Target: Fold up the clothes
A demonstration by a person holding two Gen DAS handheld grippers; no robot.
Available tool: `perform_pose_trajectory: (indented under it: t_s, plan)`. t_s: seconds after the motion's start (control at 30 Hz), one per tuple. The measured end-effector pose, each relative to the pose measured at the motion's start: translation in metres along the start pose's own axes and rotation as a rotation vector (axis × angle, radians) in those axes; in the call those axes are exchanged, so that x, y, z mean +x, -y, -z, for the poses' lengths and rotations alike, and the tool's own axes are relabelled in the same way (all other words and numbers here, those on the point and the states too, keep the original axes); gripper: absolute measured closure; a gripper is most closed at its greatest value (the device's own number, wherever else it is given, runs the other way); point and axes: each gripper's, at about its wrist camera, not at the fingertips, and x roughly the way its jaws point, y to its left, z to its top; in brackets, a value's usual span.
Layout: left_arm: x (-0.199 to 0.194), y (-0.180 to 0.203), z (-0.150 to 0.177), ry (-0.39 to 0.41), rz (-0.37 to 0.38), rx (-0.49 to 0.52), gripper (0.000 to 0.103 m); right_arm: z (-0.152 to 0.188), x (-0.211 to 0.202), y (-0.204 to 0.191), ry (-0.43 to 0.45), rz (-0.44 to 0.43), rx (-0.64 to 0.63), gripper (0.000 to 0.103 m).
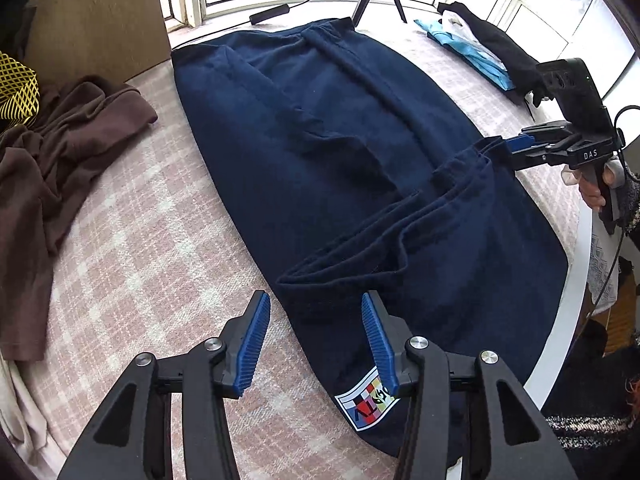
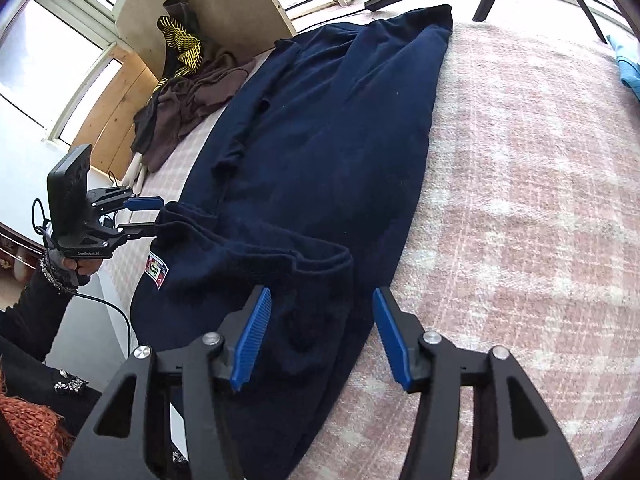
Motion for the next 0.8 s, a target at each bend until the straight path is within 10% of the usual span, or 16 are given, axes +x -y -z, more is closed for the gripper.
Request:
perform_pose_trajectory:
  t_s: [0.1,0.17,0.37,0.5,0.57,0.7,0.8]
  plan:
    - [-0.001,-0.003,-0.002,0.005,0.019,-0.023,0.082,-0.001,0.004,-0.007,0.010,-0.004,-0.044,0.055]
    - [-0.002,-0.006,-0.003,0.008,0.032,-0.038,0.095,-0.002,0.003,-0.010,-0.006,-0.044,-0.051,0.086]
    - [-0.003,-0.012,-0.006,0.027,0.048,-0.068,0.096,-0.015,-0.022,0.005,0.080,-0.025,0.011,0.094]
    - [0.011,-0.013,-0.008,0.004,0.027,-0.079,0.096,-0.022,-0.001,0.031,-0.037,0.162,0.090,0.089]
    - [0.009,-0.012,-0.007,0.017,0.036,-0.075,0.096,-0.018,-0.005,0.030,-0.014,0.114,0.103,0.087]
    - [0.006,-0.012,-0.005,0.019,0.044,-0.070,0.096,-0.009,-0.011,0.006,0.024,0.049,-0.007,0.041]
    - [0.009,-0.013,-0.006,0.011,0.043,-0.075,0.096,-0.001,-0.005,0.000,0.005,0.034,-0.064,0.041]
